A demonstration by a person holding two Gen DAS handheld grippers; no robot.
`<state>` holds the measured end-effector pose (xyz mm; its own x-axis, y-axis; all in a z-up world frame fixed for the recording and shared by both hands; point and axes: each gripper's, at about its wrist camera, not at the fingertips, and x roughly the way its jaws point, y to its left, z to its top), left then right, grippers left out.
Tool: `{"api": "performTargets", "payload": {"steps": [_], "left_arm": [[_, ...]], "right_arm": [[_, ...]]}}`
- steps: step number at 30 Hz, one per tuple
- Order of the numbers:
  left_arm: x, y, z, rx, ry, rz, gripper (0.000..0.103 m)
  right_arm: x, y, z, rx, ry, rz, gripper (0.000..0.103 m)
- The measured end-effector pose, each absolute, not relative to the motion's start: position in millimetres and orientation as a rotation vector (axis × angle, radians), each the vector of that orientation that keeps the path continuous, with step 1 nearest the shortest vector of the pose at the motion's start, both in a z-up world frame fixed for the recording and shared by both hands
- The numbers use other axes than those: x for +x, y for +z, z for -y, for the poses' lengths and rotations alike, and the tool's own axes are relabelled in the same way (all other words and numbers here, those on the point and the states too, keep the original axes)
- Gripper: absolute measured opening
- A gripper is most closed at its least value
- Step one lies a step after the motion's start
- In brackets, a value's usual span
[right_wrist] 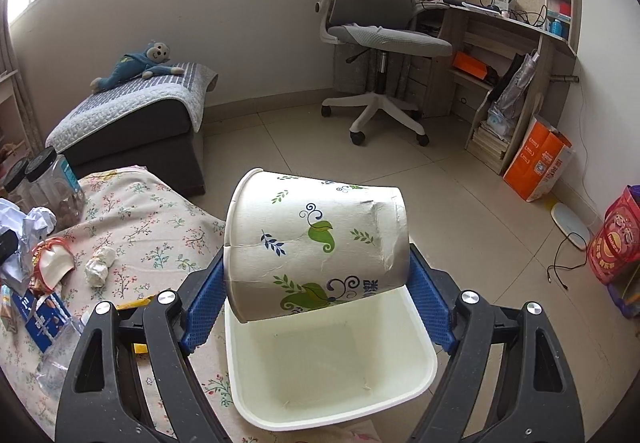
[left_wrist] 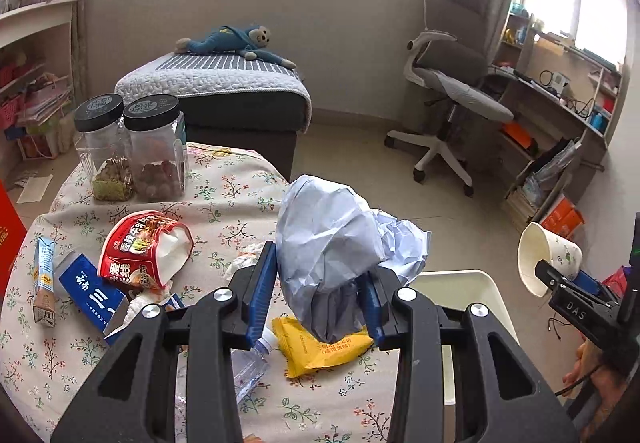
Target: Collect trash
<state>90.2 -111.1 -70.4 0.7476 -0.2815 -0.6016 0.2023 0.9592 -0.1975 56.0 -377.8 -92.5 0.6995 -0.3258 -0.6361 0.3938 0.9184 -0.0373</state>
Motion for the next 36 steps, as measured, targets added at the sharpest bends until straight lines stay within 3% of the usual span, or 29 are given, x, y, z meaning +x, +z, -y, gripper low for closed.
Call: {"api": "performTargets", "payload": {"steps": [7, 13, 29, 30, 33, 36], "left_arm": [[86, -73, 167, -0.084, -0.368, -0.690, 0.039], [86, -76, 219, -0.033, -0.462, -0.699, 0.039], [92, -84, 325, -0.010, -0.644, -0.791, 0.043], [92, -86, 330, -0.013, -0.653, -0.803, 0.044], [93, -88, 336, -0.019, -0.645, -0.823, 0.067], [90, -82, 331, -0.023, -0.627, -0.809, 0.072]], "right_arm": [[48, -103, 407, 0.135, -0.435, -0.736, 0.081], [30, -98, 440, 0.211, -0.503, -0.717, 0.089], [-11, -93, 510, 0.380, -0.668, -0.683, 0.091], [-11, -93, 511, 0.382, -0.678, -0.682, 0.091], [-12, -95, 511, 0.382, -0.693, -0.684, 0.092], [-9, -93, 504, 0.354, -0.694, -0.681, 0.092]]}}
